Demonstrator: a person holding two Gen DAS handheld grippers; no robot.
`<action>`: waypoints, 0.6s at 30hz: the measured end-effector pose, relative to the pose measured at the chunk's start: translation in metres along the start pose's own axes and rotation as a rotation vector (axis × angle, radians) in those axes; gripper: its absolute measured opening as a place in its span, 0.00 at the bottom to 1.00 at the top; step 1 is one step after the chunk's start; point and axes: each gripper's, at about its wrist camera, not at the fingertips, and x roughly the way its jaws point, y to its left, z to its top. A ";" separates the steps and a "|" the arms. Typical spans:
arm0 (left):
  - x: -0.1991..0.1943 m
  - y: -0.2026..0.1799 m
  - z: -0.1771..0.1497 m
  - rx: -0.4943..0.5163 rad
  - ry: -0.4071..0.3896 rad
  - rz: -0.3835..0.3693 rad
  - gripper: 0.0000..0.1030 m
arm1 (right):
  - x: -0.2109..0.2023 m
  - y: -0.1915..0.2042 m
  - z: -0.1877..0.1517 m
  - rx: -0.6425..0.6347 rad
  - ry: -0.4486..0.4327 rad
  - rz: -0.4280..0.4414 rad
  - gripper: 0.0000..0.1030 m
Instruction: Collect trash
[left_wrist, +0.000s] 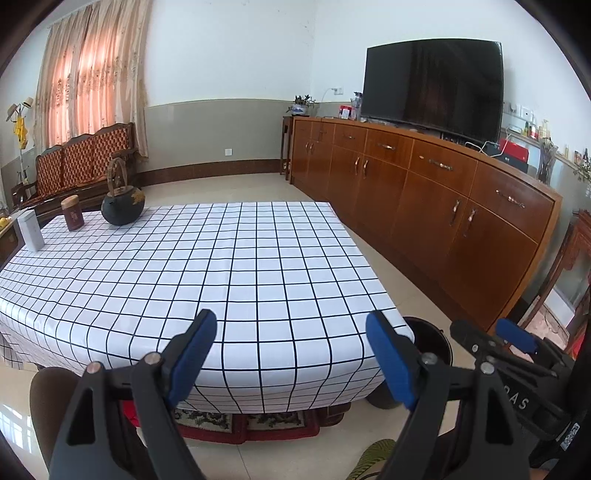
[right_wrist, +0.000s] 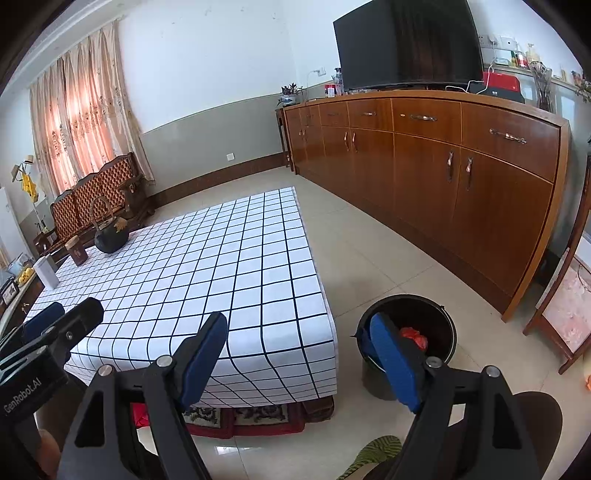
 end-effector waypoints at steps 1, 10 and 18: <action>0.000 -0.001 0.000 0.001 0.001 -0.001 0.82 | 0.000 0.000 0.000 -0.002 0.001 -0.001 0.79; 0.001 -0.005 -0.002 0.007 0.009 -0.003 0.82 | -0.001 -0.002 0.000 0.008 0.000 -0.006 0.79; 0.001 -0.012 -0.002 0.026 0.012 -0.009 0.82 | -0.001 -0.007 0.001 0.015 -0.003 -0.008 0.79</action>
